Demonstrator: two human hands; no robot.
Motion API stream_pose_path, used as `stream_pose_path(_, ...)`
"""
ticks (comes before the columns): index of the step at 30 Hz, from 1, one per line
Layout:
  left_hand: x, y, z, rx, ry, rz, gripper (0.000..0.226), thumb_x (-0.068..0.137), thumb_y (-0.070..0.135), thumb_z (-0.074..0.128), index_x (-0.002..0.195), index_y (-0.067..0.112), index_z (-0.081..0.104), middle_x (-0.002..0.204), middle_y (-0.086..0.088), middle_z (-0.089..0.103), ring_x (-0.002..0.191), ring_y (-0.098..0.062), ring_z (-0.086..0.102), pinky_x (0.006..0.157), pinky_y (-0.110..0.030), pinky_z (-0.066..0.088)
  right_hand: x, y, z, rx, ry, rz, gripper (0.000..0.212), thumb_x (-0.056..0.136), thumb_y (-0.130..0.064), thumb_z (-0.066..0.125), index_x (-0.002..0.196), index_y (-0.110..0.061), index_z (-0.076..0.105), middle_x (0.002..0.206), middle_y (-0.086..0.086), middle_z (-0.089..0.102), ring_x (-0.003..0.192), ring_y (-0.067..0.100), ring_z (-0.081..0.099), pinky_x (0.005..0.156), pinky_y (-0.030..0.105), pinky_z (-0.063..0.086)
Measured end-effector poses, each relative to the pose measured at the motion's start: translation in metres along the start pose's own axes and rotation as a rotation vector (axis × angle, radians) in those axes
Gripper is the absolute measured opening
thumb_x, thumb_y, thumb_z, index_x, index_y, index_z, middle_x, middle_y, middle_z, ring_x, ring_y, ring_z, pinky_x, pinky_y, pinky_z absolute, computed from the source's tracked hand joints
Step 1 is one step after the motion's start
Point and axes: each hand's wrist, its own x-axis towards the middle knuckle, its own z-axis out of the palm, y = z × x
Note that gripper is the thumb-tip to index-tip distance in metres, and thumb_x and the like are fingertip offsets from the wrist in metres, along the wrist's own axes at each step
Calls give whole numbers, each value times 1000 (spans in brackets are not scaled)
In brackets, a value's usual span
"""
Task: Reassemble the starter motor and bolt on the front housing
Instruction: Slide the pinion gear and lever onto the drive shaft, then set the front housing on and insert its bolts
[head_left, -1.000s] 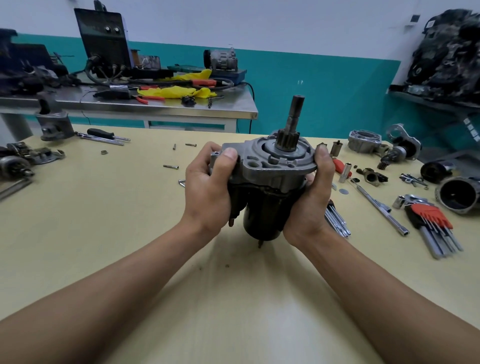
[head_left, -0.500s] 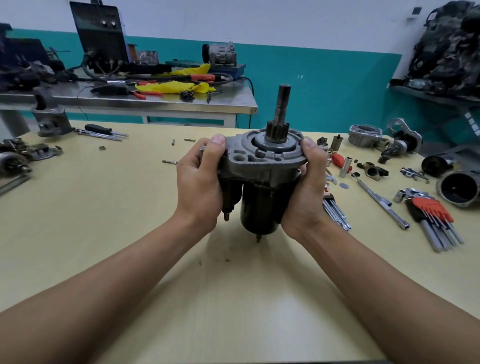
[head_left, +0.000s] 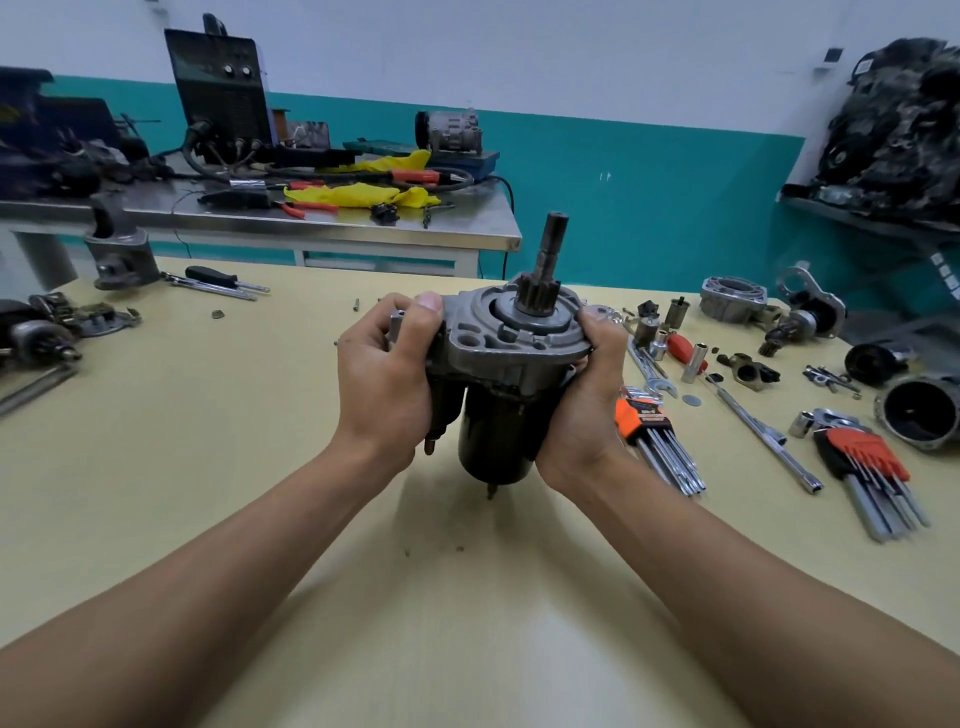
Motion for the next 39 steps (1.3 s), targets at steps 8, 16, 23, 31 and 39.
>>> stream_pose_path(8, 16, 7, -41, 54, 61, 23, 30, 80, 49, 58, 60, 27, 61, 72, -17, 54, 69, -32, 47, 61, -61, 42, 22, 17, 9, -262, -146, 130, 54, 86, -54, 38, 116, -21, 67, 122, 8, 69, 120, 28, 58, 105, 47, 42)
stream_pose_path(16, 26, 11, -67, -75, 39, -18, 72, 75, 47, 58, 101, -19, 54, 111, -54, 47, 96, -56, 54, 90, -75, 39, 68, -42, -32, -1058, 92, 154, 38, 98, -42, 49, 86, -16, 74, 84, -1, 76, 79, 17, 70, 70, 32, 49)
stream_pose_path(23, 30, 15, -76, -80, 50, -68, 75, 84, 41, 50, 118, -26, 46, 119, -53, 45, 101, -44, 53, 89, -60, 44, 69, 4, -19, -1526, -322, 225, 17, 89, -27, 70, 99, -15, 78, 97, 0, 75, 79, 8, 65, 70, 18, 49)
stream_pose_path(31, 43, -3, -100, -77, 86, -91, 36, 100, 32, 36, 91, 16, 67, 95, -11, 72, 89, -28, 67, 68, -30, 57, 101, 56, 15, -1858, -420, 316, 25, 87, -13, 68, 111, -7, 66, 100, 12, 62, 79, 29, 65, 75, 37, 59)
stream_pose_path(39, 38, 3, -94, -60, 62, -19, 71, 84, 45, 52, 107, -22, 53, 105, -46, 57, 94, -49, 59, 75, -51, 49, 106, 37, 23, -1889, -392, 333, 21, 85, -13, 70, 105, -5, 68, 88, 9, 64, 74, 23, 64, 64, 31, 56)
